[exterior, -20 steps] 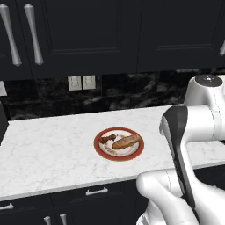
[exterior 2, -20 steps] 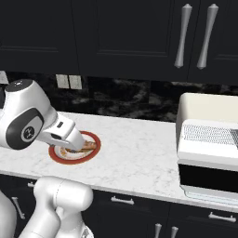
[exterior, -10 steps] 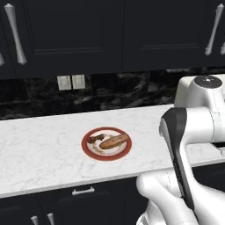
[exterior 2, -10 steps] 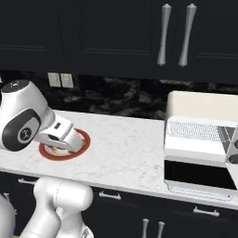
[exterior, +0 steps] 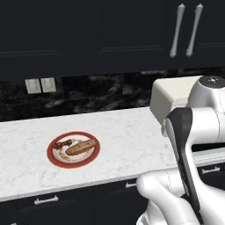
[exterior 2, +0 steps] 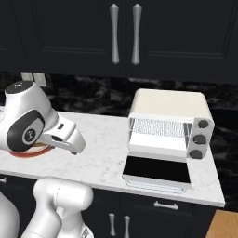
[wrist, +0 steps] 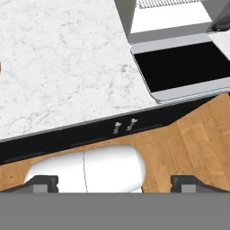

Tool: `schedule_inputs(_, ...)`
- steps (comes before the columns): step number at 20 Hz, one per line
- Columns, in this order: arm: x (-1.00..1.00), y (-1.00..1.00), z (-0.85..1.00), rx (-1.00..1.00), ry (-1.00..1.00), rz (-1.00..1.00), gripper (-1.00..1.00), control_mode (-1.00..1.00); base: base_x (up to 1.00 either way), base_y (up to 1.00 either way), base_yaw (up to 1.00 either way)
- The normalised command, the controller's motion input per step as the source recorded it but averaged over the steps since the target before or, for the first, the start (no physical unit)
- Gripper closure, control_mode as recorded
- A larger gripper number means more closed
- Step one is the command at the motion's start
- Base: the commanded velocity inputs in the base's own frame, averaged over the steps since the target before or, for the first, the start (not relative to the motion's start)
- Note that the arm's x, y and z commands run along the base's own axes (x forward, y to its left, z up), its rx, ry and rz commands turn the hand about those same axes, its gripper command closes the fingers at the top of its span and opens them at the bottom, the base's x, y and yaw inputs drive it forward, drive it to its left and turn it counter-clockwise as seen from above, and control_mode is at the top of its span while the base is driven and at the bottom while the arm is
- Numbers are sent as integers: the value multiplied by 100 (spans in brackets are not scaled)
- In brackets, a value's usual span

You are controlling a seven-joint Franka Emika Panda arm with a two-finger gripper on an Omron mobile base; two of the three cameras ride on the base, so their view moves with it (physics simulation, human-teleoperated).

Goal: Pick up the kebab skewer and baguette bread, and place them inside the toaster oven. Close the toaster oven door and start by setting the timer.

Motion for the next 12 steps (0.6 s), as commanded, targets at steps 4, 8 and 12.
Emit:
schedule_inputs(4, 0, 0, 0, 0, 0, 0, -100, 100, 36, 37, 0)
schedule_inputs(8, 0, 0, 0, 0, 0, 0, -100, 100, 47, 9, 0)
schedule_inputs(12, 0, 0, 0, 0, 0, 0, -100, 100, 47, -3, 6)
